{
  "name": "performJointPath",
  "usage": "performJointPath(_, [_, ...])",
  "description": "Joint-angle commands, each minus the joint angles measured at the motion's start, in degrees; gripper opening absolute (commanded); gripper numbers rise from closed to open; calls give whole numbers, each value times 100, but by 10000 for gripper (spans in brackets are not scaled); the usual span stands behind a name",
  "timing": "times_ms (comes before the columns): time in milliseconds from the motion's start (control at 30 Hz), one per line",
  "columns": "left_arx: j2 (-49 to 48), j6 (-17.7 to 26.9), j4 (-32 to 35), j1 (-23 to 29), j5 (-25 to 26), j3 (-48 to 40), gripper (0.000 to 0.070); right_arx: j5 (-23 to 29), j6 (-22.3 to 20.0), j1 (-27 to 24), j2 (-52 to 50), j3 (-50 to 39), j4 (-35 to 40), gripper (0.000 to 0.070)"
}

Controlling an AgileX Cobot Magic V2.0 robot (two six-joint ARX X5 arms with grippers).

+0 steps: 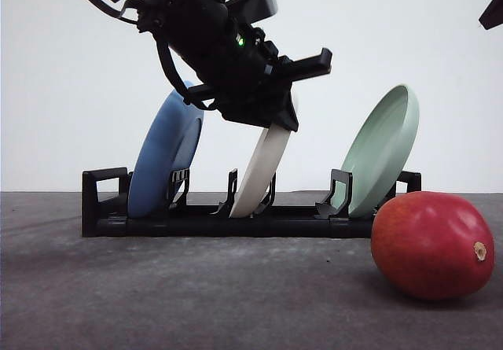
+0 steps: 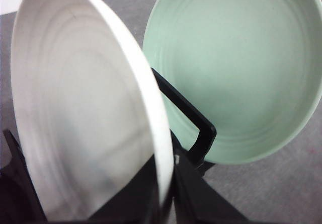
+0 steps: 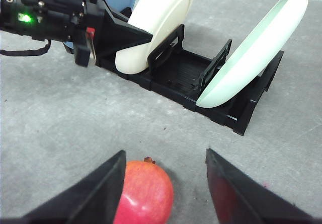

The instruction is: Place pomegranate in white plate

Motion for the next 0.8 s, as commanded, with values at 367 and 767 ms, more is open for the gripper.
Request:
performJointPath(367, [-796, -1070, -152, -63, 10, 149, 15, -7, -17, 28, 17, 92, 54, 321])
performJointPath(767, [-1903, -1543, -1266, -86, 794, 149, 13, -4, -3, 28, 17, 92, 56, 321])
